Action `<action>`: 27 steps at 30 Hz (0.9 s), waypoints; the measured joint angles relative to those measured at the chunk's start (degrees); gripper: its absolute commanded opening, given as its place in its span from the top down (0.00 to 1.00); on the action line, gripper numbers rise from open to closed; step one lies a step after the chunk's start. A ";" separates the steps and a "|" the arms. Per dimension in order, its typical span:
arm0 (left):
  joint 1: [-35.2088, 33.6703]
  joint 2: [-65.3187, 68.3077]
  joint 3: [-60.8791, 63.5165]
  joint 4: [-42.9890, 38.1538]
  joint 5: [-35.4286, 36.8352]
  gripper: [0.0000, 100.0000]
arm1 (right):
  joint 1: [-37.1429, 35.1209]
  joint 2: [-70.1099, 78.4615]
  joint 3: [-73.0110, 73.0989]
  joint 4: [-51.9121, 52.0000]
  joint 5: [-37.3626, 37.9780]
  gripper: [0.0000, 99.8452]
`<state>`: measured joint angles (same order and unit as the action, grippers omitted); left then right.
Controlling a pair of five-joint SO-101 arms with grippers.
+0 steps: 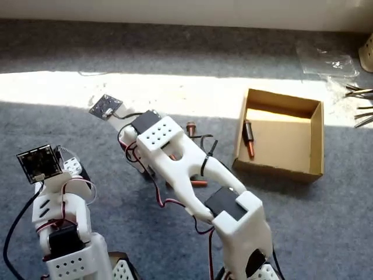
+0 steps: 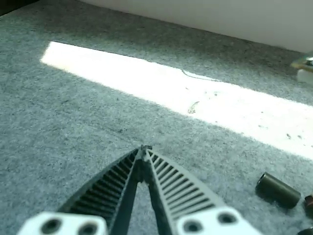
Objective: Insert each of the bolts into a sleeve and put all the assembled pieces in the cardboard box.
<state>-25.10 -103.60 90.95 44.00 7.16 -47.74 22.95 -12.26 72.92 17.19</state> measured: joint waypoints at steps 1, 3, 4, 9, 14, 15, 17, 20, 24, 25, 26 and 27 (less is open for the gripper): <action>0.00 0.00 0.00 0.00 0.00 0.98 | 0.00 0.44 -0.44 0.09 0.00 0.85; 0.00 0.00 0.00 0.00 0.00 0.98 | 0.00 0.88 -0.70 0.09 -1.93 0.85; 0.00 0.00 0.00 0.00 0.00 0.98 | 0.00 1.05 -0.79 0.09 -3.16 0.85; 0.00 0.00 0.00 0.00 0.00 0.98 | -0.09 1.05 -0.79 0.18 -8.00 0.85; 0.00 0.00 0.00 0.00 0.00 0.98 | -0.26 1.05 -0.79 0.18 -9.76 0.85; 0.00 0.00 0.00 0.00 0.00 0.98 | -0.26 1.05 -0.79 0.18 -9.76 0.85; 0.00 0.00 0.00 0.00 0.00 0.98 | -0.26 1.05 -0.79 0.18 -9.76 0.85; 0.00 0.00 0.00 0.00 0.00 0.98 | -0.26 1.05 -0.79 0.18 -9.76 0.85; -0.09 0.00 0.00 0.00 0.00 0.98 | -0.26 1.05 -0.79 0.18 -9.76 0.85; -0.09 0.00 0.00 0.00 0.00 0.98 | -0.26 1.05 -0.79 0.18 -9.76 0.85; -0.09 0.00 0.00 0.00 0.00 0.98 | -0.26 1.05 -0.79 0.18 -9.76 0.85; -0.09 0.00 0.00 0.00 0.00 0.98 | -0.26 1.05 -0.79 0.18 -10.29 0.85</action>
<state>-25.19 -103.60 90.95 44.00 7.16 -48.00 24.00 -13.05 73.10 6.90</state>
